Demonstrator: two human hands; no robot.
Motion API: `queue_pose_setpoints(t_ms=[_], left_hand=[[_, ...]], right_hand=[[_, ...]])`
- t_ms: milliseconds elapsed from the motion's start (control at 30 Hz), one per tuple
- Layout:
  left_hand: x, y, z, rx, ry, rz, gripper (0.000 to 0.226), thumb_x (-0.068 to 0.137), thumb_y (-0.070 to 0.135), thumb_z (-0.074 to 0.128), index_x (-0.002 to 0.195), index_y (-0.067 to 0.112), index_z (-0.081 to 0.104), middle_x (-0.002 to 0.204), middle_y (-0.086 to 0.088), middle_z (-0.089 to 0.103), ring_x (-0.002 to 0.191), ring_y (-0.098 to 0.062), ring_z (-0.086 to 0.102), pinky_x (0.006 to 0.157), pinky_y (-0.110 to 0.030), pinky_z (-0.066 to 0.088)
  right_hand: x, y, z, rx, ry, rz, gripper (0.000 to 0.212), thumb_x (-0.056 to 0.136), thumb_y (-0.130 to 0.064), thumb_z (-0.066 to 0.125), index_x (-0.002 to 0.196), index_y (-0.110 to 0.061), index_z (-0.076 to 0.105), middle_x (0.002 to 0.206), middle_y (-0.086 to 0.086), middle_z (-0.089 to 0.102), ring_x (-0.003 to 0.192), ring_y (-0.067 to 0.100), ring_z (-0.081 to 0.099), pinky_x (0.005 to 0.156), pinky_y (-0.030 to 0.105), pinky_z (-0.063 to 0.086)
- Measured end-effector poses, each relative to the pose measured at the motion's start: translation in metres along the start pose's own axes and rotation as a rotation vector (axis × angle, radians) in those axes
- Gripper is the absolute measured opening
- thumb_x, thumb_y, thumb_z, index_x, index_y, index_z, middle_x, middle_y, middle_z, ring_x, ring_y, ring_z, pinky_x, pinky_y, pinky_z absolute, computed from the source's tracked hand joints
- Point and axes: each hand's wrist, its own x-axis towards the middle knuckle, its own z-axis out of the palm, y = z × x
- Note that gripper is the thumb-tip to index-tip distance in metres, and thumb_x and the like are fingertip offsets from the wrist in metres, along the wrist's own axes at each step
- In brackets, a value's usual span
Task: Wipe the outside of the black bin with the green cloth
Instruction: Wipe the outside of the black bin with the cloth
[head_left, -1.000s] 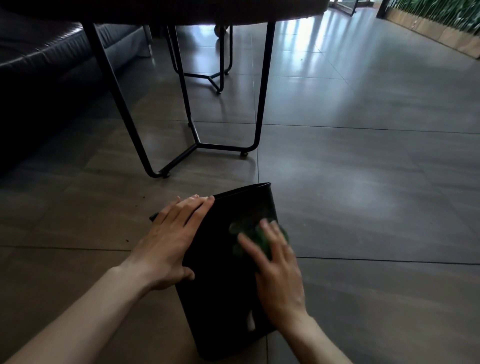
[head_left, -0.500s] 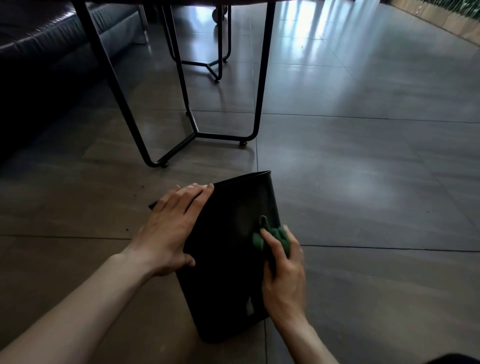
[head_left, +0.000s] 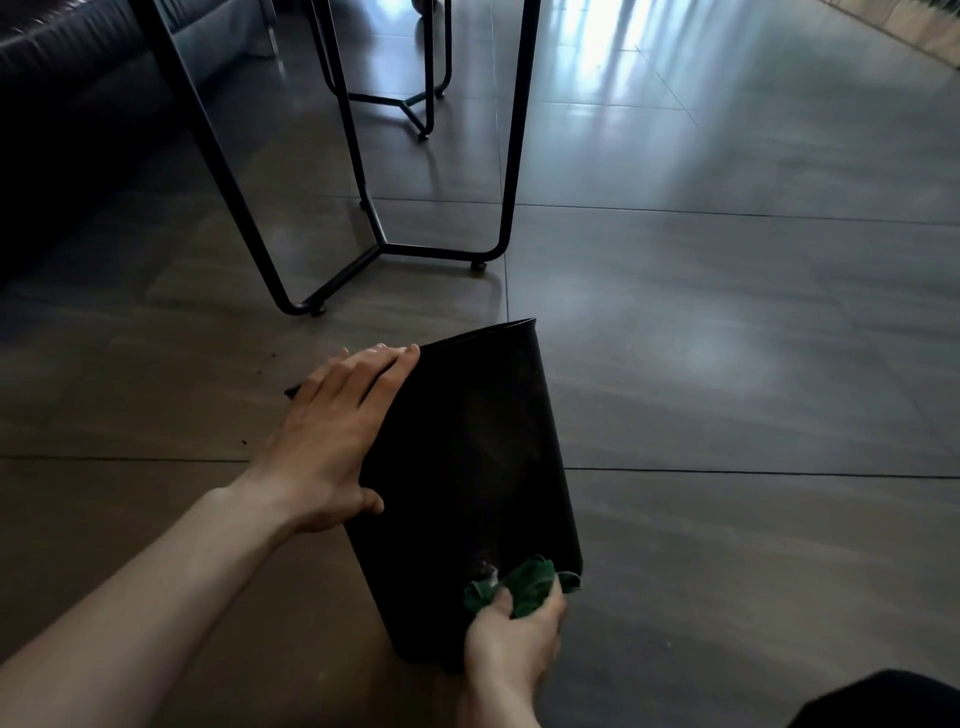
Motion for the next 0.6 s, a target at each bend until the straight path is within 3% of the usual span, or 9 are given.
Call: queue_pose_setpoints(t_ms=[67, 167, 267, 333, 433, 533, 600], left_hand=[[0.0, 0.0, 0.002, -0.007, 0.011, 0.006, 0.156, 0.037, 0.054, 0.093, 0.16, 0.021, 0.002, 0.159, 0.002, 0.021, 0.152, -0.02, 0.016, 0.125, -0.04, 0.012], [0.001, -0.002, 0.002, -0.004, 0.011, 0.015, 0.156, 0.037, 0.055, 0.092, 0.16, 0.021, 0.002, 0.159, 0.002, 0.021, 0.152, -0.021, 0.017, 0.125, -0.04, 0.013], [0.001, -0.004, 0.0, -0.008, 0.02, 0.012, 0.151, 0.041, 0.054, 0.09, 0.16, 0.02, 0.003, 0.159, 0.002, 0.021, 0.152, -0.021, 0.017, 0.125, -0.038, 0.012], [0.0, -0.001, 0.002, -0.028, 0.043, 0.032, 0.137, 0.051, 0.051, 0.083, 0.16, 0.02, 0.006, 0.16, 0.0, 0.023, 0.151, -0.02, 0.017, 0.125, -0.036, 0.01], [-0.002, -0.001, 0.002, -0.043, 0.077, 0.048, 0.124, 0.06, 0.046, 0.075, 0.16, 0.018, 0.008, 0.16, -0.001, 0.025, 0.152, -0.021, 0.018, 0.124, -0.037, 0.012], [-0.002, -0.002, 0.002, -0.029, 0.081, 0.062, 0.125, 0.059, 0.045, 0.075, 0.16, 0.017, 0.007, 0.16, -0.001, 0.022, 0.152, -0.021, 0.017, 0.125, -0.037, 0.011], [-0.001, -0.001, 0.002, -0.021, 0.067, 0.076, 0.128, 0.058, 0.05, 0.078, 0.16, 0.017, 0.007, 0.16, -0.001, 0.022, 0.152, -0.021, 0.018, 0.125, -0.036, 0.009]], right_hand=[[-0.007, -0.01, 0.004, -0.033, 0.034, 0.005, 0.064, 0.1, -0.008, 0.061, 0.156, -0.027, 0.037, 0.142, 0.017, 0.045, 0.13, 0.036, 0.05, 0.109, 0.038, 0.041], [-0.022, -0.025, 0.011, -0.115, -0.015, -0.143, 0.065, 0.094, -0.011, 0.068, 0.151, -0.033, 0.044, 0.14, 0.009, 0.054, 0.131, 0.03, 0.053, 0.111, 0.038, 0.041], [-0.038, -0.048, 0.031, -0.204, -0.052, -0.435, 0.071, 0.09, -0.012, 0.072, 0.148, -0.044, 0.046, 0.153, 0.001, 0.048, 0.14, 0.02, 0.048, 0.115, 0.029, 0.038], [-0.036, -0.059, 0.035, -0.265, -0.093, -0.756, 0.079, 0.088, -0.003, 0.07, 0.147, -0.048, 0.045, 0.166, -0.004, 0.03, 0.152, 0.012, 0.028, 0.119, 0.02, 0.026], [-0.008, -0.056, 0.032, -0.447, -0.221, -1.227, 0.078, 0.09, 0.0, 0.064, 0.153, -0.042, 0.042, 0.171, 0.0, 0.012, 0.159, 0.014, 0.0, 0.126, 0.038, 0.023], [0.027, -0.029, 0.016, -0.752, -0.246, -1.585, 0.068, 0.096, -0.027, 0.063, 0.158, -0.036, 0.034, 0.17, 0.014, 0.016, 0.159, 0.03, 0.007, 0.12, 0.054, 0.033], [0.052, -0.013, -0.001, -0.956, -0.242, -1.818, 0.062, 0.099, -0.038, 0.059, 0.157, -0.036, 0.036, 0.168, 0.018, 0.022, 0.156, 0.034, 0.017, 0.114, 0.058, 0.04]])
